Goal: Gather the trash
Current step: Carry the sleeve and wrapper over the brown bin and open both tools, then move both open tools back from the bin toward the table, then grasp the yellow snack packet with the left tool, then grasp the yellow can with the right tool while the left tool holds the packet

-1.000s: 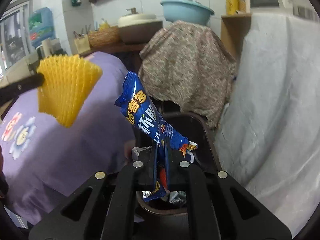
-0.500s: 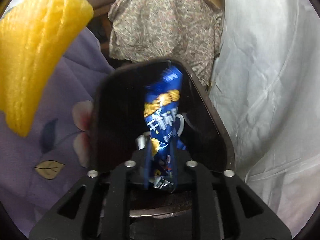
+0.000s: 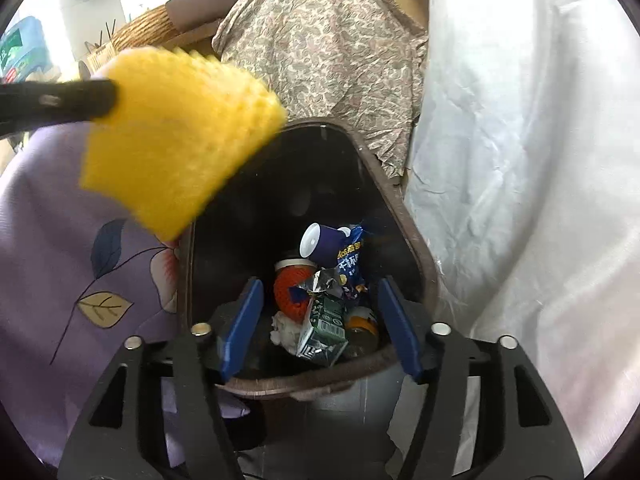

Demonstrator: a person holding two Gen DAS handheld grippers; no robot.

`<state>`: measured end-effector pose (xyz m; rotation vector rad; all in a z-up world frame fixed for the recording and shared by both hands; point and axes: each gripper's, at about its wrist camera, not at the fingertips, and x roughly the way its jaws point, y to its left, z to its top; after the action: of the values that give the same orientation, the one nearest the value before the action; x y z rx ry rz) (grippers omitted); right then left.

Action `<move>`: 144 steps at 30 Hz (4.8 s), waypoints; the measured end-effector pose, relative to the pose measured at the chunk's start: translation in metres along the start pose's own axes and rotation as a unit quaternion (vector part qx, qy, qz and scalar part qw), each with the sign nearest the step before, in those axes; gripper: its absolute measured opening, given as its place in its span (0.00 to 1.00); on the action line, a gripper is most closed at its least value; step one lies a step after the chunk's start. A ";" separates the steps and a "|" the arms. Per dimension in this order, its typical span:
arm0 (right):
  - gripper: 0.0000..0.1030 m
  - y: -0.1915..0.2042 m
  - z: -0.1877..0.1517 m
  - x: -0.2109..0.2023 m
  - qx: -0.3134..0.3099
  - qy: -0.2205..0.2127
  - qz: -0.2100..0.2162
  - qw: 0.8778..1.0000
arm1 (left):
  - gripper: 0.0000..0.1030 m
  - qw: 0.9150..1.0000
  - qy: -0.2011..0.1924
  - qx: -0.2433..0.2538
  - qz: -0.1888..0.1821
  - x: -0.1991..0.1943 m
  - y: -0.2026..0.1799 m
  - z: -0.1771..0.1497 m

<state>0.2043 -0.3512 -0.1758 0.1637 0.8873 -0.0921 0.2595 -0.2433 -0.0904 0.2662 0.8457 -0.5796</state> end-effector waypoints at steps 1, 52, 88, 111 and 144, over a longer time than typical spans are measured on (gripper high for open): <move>0.60 -0.002 -0.002 -0.005 0.002 -0.002 -0.002 1.000 | 0.08 1.000 0.011 0.002 -0.002 0.008 -0.002 0.002; 0.77 0.037 0.015 -0.078 -0.036 -0.062 0.003 0.997 | 0.81 0.987 -0.120 -0.060 0.091 -0.103 0.086 -0.007; 0.83 0.208 0.065 -0.117 -0.197 -0.111 0.156 0.961 | 0.33 0.918 0.015 -0.217 0.331 -0.058 0.331 -0.008; 0.83 0.364 0.153 -0.033 -0.495 -0.069 0.204 0.842 | 0.04 0.905 -0.197 -0.281 0.253 -0.211 0.308 -0.093; 0.68 0.495 0.231 0.082 -0.752 0.011 0.119 0.648 | 0.04 0.908 -0.199 -0.293 0.224 -0.215 0.312 -0.108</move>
<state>0.5055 0.0930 -0.0451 -1.3066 0.7104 0.9159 0.2602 0.1395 0.0036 -0.2070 0.5004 0.0709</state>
